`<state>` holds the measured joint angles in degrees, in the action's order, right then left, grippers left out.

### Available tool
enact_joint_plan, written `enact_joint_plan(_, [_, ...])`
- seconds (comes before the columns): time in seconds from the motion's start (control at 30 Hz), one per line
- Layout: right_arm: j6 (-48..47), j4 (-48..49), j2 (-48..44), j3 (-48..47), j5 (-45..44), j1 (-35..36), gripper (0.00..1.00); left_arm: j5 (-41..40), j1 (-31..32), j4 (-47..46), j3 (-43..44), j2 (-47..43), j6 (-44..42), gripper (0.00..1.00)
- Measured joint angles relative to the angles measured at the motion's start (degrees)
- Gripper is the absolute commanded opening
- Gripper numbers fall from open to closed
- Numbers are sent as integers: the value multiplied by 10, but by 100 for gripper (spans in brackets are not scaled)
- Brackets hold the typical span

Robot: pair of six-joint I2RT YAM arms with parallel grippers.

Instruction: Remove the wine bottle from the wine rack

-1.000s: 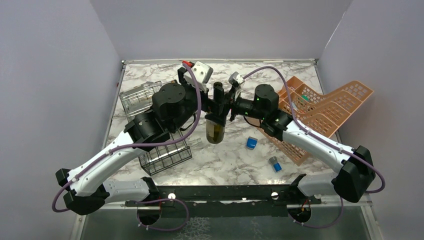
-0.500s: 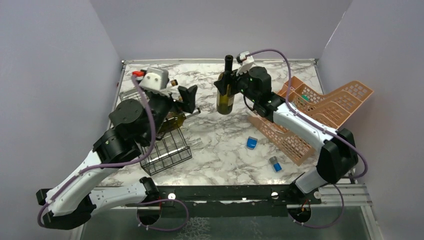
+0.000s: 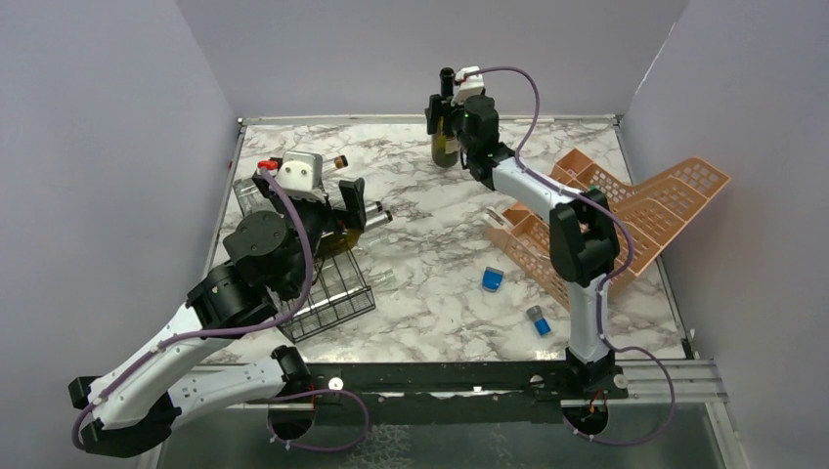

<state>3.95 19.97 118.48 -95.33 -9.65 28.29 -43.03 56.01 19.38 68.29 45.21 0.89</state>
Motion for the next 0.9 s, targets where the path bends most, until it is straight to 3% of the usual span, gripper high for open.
enact_joint_plan(0.47, [-25,20,178,-196,-13,-67,60,-75,0,-38,-20,29,-25,99])
enact_joint_plan(0.9, [-12,22,254,-278,-14,-94,60,-93,0,-63,-36,47,-44,99])
